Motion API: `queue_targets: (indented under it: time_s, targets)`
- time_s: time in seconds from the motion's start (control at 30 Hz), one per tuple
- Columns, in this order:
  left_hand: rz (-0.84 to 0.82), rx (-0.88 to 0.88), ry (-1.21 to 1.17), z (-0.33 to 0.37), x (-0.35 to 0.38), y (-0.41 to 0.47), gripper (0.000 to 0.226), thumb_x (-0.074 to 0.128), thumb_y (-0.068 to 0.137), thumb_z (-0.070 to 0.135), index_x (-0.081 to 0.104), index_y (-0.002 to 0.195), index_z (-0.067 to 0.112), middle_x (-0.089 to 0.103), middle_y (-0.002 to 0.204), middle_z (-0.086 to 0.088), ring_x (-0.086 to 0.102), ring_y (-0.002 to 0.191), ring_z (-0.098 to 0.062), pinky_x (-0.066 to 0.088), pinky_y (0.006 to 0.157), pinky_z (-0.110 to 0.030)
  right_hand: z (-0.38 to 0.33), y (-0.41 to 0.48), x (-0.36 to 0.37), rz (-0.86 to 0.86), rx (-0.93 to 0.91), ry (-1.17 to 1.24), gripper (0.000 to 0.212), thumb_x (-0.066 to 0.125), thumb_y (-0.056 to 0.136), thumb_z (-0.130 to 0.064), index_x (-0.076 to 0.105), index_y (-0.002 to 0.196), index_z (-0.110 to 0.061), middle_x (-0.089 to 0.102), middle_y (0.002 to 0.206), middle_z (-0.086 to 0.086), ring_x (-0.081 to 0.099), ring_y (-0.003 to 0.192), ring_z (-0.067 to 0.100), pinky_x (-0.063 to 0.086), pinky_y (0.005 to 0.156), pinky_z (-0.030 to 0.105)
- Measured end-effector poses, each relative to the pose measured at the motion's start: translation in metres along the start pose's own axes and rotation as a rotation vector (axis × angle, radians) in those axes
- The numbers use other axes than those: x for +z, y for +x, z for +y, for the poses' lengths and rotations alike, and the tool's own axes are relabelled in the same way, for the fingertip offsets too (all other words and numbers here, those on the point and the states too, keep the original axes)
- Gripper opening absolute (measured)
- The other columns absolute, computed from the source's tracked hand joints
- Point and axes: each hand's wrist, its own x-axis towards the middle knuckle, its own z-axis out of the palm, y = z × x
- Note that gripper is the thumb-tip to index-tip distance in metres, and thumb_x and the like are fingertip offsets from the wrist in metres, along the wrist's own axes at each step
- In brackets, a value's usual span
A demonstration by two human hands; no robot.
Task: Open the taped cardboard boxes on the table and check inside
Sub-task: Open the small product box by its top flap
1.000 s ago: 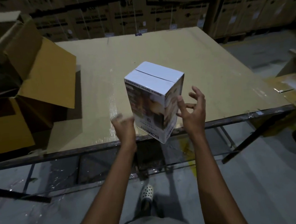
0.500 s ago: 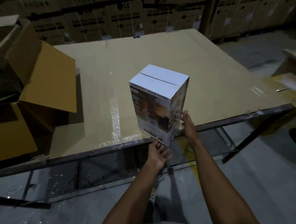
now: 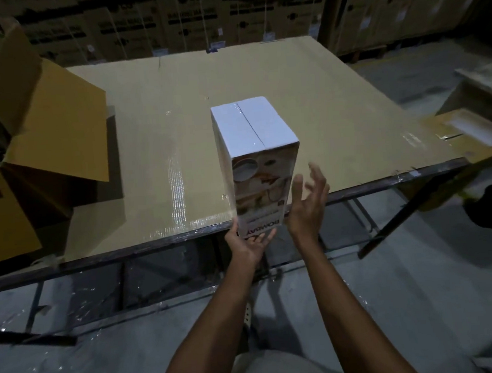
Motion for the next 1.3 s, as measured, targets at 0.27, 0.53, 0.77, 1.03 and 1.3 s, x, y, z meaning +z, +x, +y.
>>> queue_targets:
  time_s: [0.27, 0.53, 0.77, 1.03, 1.3]
  targets:
    - [-0.008, 0.054, -0.002, 0.000, 0.014, -0.014, 0.051, 0.042, 0.106, 0.041, 0.056, 0.138, 0.005, 0.060, 0.134, -0.023, 0.056, 0.118, -0.044, 0.055, 0.090, -0.059, -0.073, 0.022, -0.003, -0.250, -0.416, -0.257, 0.060, 0.063, 0.085, -0.075, 0.057, 0.137, -0.044, 0.022, 0.164, -0.010, 0.043, 0.141, 0.020, 0.054, 0.095, 0.056]
    - [-0.066, 0.200, 0.015, 0.010, 0.045, -0.024, 0.024, 0.045, 0.106, 0.010, 0.057, 0.126, 0.016, 0.067, 0.112, -0.015, 0.062, 0.107, -0.037, 0.053, 0.090, -0.052, -0.118, 0.072, 0.026, -0.208, -0.104, -0.057, 0.119, 0.081, 0.064, -0.076, 0.014, 0.159, -0.049, 0.002, 0.168, 0.006, 0.017, 0.153, 0.033, 0.033, 0.107, 0.071]
    - [0.070, 0.189, 0.009, 0.008, 0.019, -0.016, 0.042, 0.042, 0.103, -0.005, 0.051, 0.143, 0.005, 0.071, 0.099, -0.017, 0.063, 0.094, -0.034, 0.061, 0.062, -0.048, -0.157, 0.117, 0.087, -0.442, -0.235, -0.412, 0.082, 0.072, 0.063, -0.087, 0.053, 0.136, -0.054, 0.010, 0.169, 0.002, 0.013, 0.154, 0.032, 0.018, 0.113, 0.071]
    - [0.022, 0.106, 0.043, 0.005, 0.026, -0.005, 0.044, 0.046, 0.104, 0.040, 0.059, 0.132, 0.008, 0.061, 0.131, -0.025, 0.058, 0.118, -0.042, 0.043, 0.103, -0.066, -0.128, 0.097, 0.084, -0.214, -0.336, -0.525, 0.043, 0.064, 0.078, -0.073, 0.068, 0.111, -0.046, 0.055, 0.132, -0.015, 0.035, 0.132, 0.017, 0.034, 0.095, 0.050]
    - [0.153, 0.071, 0.166, -0.001, 0.032, -0.001, 0.058, 0.046, 0.100, 0.054, 0.057, 0.132, 0.008, 0.049, 0.145, -0.018, 0.040, 0.139, -0.038, 0.027, 0.116, -0.063, -0.112, 0.101, 0.056, -0.172, -0.239, -0.461, 0.045, 0.064, 0.077, -0.075, 0.066, 0.113, -0.049, 0.054, 0.131, -0.014, 0.036, 0.131, 0.016, 0.037, 0.096, 0.053]
